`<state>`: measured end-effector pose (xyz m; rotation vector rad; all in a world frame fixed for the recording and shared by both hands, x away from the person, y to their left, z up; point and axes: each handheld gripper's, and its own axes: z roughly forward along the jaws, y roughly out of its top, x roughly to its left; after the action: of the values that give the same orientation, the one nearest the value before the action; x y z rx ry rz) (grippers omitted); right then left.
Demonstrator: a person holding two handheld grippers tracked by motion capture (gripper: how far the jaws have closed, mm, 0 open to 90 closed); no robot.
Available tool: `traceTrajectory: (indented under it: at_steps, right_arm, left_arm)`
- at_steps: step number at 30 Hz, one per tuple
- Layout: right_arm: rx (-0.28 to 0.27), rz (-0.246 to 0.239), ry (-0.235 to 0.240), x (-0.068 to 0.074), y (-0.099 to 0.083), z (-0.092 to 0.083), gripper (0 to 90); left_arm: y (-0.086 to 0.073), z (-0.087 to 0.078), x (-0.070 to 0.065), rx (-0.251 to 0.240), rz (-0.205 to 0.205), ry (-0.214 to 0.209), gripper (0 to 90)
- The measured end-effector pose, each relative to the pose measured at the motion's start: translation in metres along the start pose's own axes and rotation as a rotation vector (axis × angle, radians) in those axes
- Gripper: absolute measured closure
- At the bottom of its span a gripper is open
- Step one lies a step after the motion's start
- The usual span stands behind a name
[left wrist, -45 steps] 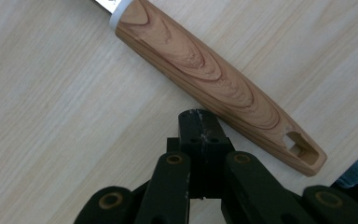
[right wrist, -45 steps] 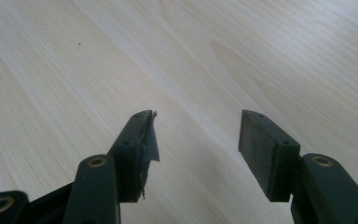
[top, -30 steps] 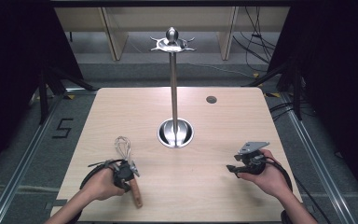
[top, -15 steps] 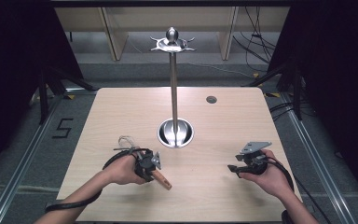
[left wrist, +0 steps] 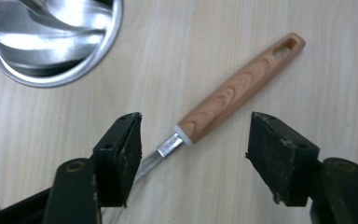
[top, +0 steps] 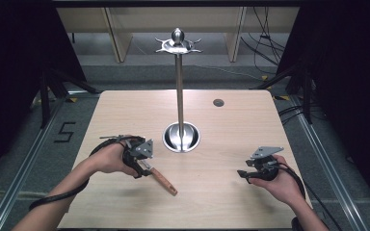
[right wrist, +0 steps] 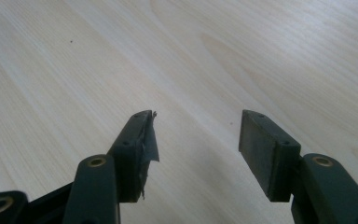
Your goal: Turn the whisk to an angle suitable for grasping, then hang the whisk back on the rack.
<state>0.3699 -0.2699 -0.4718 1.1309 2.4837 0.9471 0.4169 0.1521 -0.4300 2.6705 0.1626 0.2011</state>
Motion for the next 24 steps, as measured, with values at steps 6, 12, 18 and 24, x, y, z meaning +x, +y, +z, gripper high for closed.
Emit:
traceTrajectory:
  at_steps: [6,12,18,24]
  right_arm:
    - [0.008,-0.041,0.002,-0.001,0.005,0.004,45.6]
    - [0.011,-0.036,0.006,-0.001,0.003,0.003,45.6]
    - [0.012,-0.018,-0.003,-0.001,-0.002,-0.001,45.6]
    - [0.028,-0.05,-0.008,-0.001,-0.001,-0.006,45.6]
  left_arm:
    - [0.001,0.0,0.012,0.02,0.05,0.008,33.1]
    - [0.003,0.009,0.021,0.051,0.122,-0.049,37.8]
    - [0.005,0.02,0.029,0.132,0.184,-0.087,40.2]
    - [0.004,0.027,0.027,0.167,0.22,-0.132,41.2]
